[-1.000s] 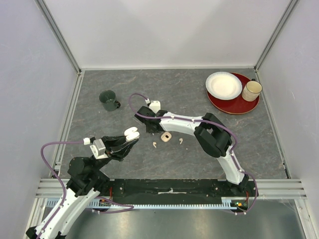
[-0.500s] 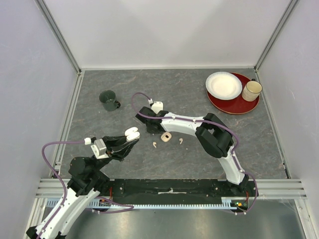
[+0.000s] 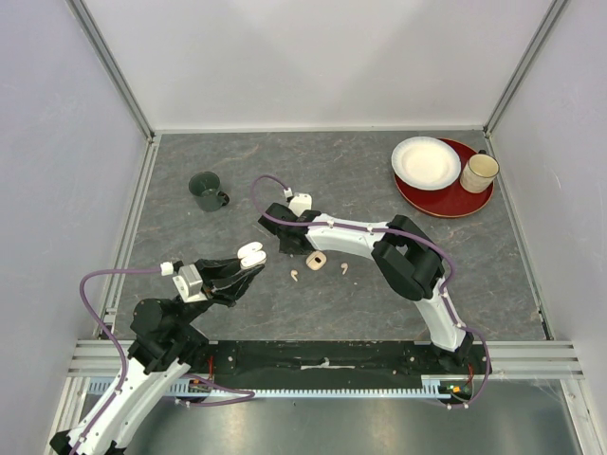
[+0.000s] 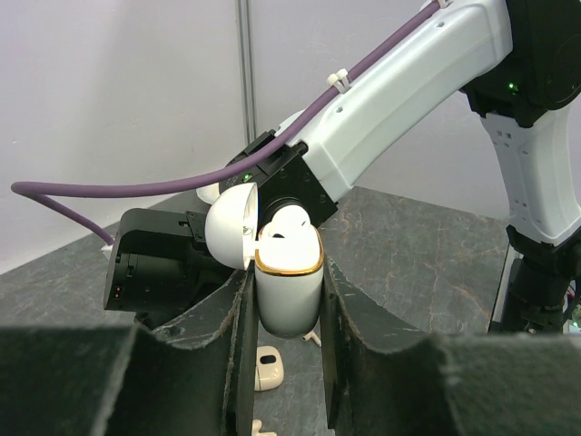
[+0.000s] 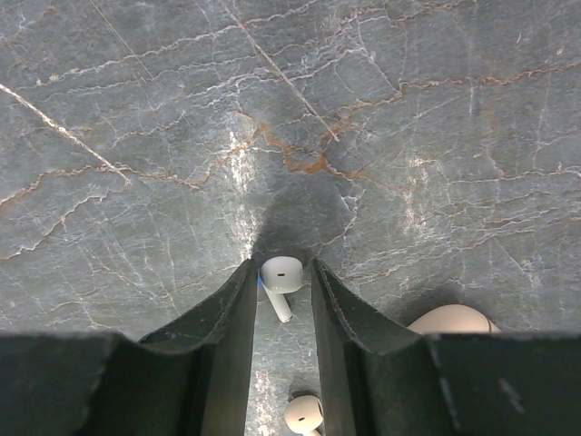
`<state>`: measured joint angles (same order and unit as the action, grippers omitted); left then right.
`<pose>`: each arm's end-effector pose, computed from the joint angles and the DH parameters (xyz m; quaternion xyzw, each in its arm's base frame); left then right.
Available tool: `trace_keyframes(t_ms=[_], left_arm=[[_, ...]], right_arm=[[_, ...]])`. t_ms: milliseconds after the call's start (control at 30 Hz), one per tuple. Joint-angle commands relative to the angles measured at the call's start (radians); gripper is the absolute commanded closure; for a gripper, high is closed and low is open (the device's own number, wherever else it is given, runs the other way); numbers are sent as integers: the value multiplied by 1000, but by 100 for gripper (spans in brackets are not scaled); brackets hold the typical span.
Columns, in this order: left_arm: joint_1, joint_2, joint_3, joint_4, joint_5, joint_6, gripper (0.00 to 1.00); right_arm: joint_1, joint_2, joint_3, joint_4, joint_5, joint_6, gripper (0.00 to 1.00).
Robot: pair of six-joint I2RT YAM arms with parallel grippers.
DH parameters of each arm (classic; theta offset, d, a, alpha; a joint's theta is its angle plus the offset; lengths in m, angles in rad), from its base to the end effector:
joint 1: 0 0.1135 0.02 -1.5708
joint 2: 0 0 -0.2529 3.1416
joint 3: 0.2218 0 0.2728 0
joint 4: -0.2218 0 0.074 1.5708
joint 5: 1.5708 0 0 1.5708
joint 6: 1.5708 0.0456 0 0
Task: Insert the wireless bluetooth earbuds into the charging case
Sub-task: Pick up the earbud from the center of the board.
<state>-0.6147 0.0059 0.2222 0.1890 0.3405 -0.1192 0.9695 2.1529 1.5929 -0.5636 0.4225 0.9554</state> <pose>0.0906 -0.0826 0.2768 0.2702 0.4911 -0.3823 0.7346 0.2793 0.3740 0.1300 0.0398 0.9537 0.0611 0.2917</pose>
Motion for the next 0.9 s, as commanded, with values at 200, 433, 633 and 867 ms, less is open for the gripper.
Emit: trace_keyframes(t_ms=[200, 433, 633, 867], left_arm=[[-2, -75, 3, 35, -15, -16, 98], [-2, -75, 5, 32, -15, -14, 98], [-2, -75, 5, 26, -15, -13, 98], [-2, -73, -1, 38, -38, -36, 98]], right_arm=[[11, 21, 6, -25, -56, 20, 66], [12, 24, 7, -24, -54, 17, 74], [9, -27, -17, 8, -14, -6, 91], [8, -234, -157, 166, 70, -37, 98]])
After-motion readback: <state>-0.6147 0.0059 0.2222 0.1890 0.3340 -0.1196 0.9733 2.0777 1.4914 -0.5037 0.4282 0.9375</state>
